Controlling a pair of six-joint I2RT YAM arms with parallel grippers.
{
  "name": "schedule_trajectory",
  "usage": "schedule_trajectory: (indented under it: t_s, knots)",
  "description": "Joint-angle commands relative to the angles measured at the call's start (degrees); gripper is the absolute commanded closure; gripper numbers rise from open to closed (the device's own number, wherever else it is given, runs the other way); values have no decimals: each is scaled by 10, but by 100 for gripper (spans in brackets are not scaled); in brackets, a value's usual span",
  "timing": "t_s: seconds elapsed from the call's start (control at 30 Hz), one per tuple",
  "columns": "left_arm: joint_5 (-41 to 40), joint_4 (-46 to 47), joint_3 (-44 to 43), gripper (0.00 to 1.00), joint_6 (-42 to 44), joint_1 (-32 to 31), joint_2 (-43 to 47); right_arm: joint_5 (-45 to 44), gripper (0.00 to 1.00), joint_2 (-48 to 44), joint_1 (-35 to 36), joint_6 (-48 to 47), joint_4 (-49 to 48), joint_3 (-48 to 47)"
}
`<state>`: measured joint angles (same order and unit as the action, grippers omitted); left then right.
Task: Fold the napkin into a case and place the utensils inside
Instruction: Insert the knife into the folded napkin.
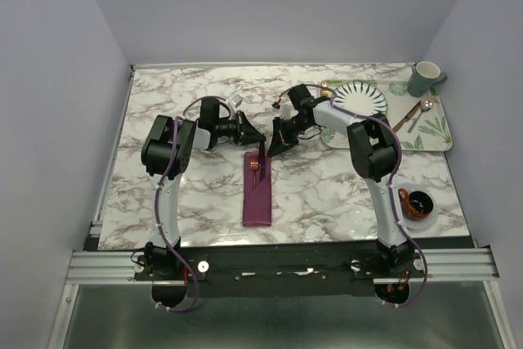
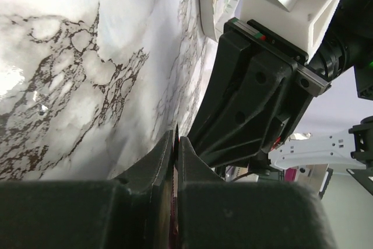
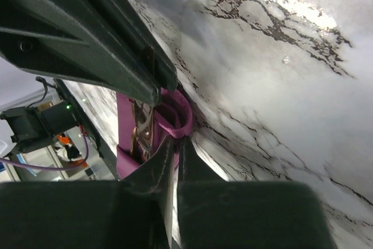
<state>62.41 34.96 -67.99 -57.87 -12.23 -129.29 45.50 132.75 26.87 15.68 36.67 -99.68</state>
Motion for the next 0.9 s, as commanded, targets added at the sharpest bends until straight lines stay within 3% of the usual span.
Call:
schedule_trajectory:
  t_s: [0.0,0.87]
  knots:
    - [13,-23,-1,88,23,-5,40,-15,99,18,-2,9,-14,-5]
    - [25,-24,69,88,43,-24,95,-51,99,15,-2,27,-20,-12]
